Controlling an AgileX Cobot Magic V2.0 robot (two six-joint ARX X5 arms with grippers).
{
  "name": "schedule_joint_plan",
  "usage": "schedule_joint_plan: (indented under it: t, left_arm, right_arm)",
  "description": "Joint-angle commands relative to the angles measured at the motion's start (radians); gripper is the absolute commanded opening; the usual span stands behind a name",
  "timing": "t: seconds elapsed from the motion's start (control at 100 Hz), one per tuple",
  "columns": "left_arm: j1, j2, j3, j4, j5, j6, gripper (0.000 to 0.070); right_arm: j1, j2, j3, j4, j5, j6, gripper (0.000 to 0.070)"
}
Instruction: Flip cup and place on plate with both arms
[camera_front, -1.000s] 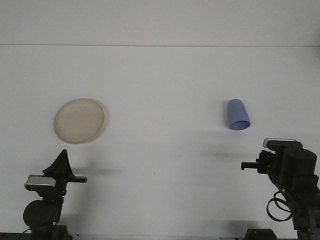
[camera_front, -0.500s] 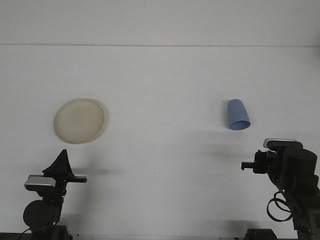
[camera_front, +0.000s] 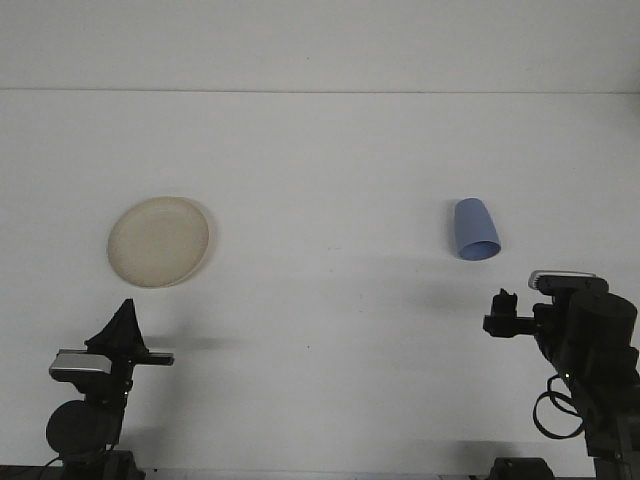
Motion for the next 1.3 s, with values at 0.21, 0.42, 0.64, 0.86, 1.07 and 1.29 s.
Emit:
schedule_joint_plan:
  t: [0.21,0.42,0.64,0.86,1.07,1.29]
  left_arm:
    - [0.000,-0.002,-0.019,0.010,0.000,-0.003,0.0011]
    - [0.000,-0.002,-0.019,0.010,0.000,-0.003,0.0011]
    - [0.000,-0.002,-0.019,0.010,0.000,-0.003,0.0011]
    - [0.000,-0.002,-0.019,0.010,0.000,-0.003,0.0011]
    - [0.000,-0.002,-0.019,0.010,0.000,-0.003,0.0011]
    - [0.000,-0.002,-0.019,0.010,0.000,-0.003,0.0011]
  right_arm:
    - [0.001,0.128,0.013,0.214,-0.002,-0.037,0.0548]
    - [0.001,0.219,-0.044,0.377,-0.010,-0.054,0.0548]
    - [0.000,0.234,-0.262,0.704,-0.026,-0.009,0.0547]
    - [0.000,0.235,-0.479,0.988,0.030,-0.002,0.0547]
    - [-0.037,0.275,-0.582,1.118,0.038,-0.058,0.0547]
    - [-0.116,0.396,-0.588,1.276,-0.073,-0.079,0.0538]
